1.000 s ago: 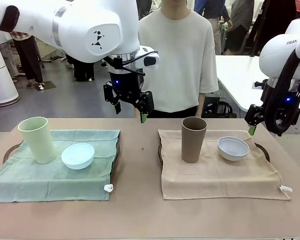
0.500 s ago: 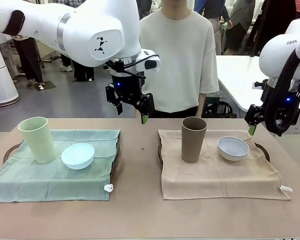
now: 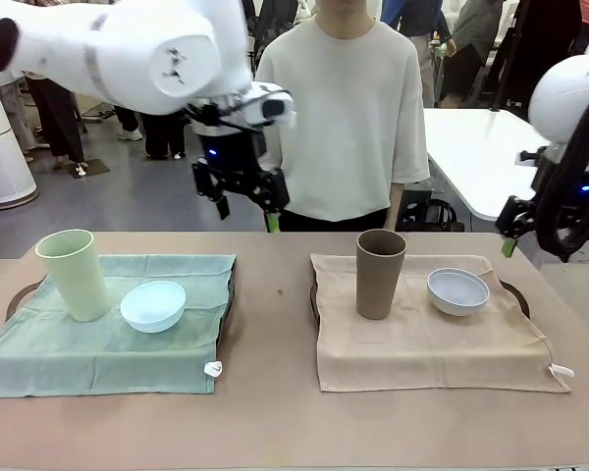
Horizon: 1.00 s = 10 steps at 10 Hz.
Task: Set up a tray with a mat and arrange the tableware.
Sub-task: Place the Picnic Bowl and Reusable plastic cup back onto the Handle tray in front of the human's position.
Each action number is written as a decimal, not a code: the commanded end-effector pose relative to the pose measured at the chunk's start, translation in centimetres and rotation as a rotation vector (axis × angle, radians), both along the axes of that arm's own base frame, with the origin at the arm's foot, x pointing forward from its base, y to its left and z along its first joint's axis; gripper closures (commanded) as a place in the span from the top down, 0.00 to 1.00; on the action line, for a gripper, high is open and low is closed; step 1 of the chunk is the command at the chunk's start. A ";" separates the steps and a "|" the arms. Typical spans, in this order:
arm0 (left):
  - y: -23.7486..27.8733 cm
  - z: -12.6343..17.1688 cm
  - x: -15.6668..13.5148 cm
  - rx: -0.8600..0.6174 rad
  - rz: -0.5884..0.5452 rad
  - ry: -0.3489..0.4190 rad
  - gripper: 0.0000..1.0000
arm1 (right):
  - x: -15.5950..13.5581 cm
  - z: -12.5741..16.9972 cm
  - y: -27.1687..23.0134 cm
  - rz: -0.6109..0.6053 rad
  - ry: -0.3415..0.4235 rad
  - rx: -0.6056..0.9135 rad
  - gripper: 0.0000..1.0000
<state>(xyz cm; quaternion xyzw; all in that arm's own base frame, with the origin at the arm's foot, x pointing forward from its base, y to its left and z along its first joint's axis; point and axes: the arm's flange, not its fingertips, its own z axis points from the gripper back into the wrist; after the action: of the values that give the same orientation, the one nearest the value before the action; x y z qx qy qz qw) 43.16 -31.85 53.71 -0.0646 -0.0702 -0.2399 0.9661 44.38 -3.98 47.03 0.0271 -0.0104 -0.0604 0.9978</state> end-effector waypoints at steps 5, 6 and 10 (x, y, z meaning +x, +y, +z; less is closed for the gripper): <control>13.1 2.7 0.6 -0.045 0.093 0.074 1.00 | -3.9 1.8 -4.7 -0.079 -0.048 0.037 1.00; 13.1 2.7 0.6 -0.045 0.093 0.074 1.00 | -3.9 1.8 -4.7 -0.079 -0.048 0.037 1.00; 13.1 2.5 0.1 -0.026 0.085 0.079 1.00 | -4.3 1.8 -4.6 -0.081 -0.049 0.046 1.00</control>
<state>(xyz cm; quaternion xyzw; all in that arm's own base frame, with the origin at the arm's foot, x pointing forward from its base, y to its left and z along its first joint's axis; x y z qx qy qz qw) 43.37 -18.99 56.01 -0.0831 -0.0373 -0.1970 0.9762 40.07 -8.61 48.80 0.0508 -0.0349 -0.1003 0.9931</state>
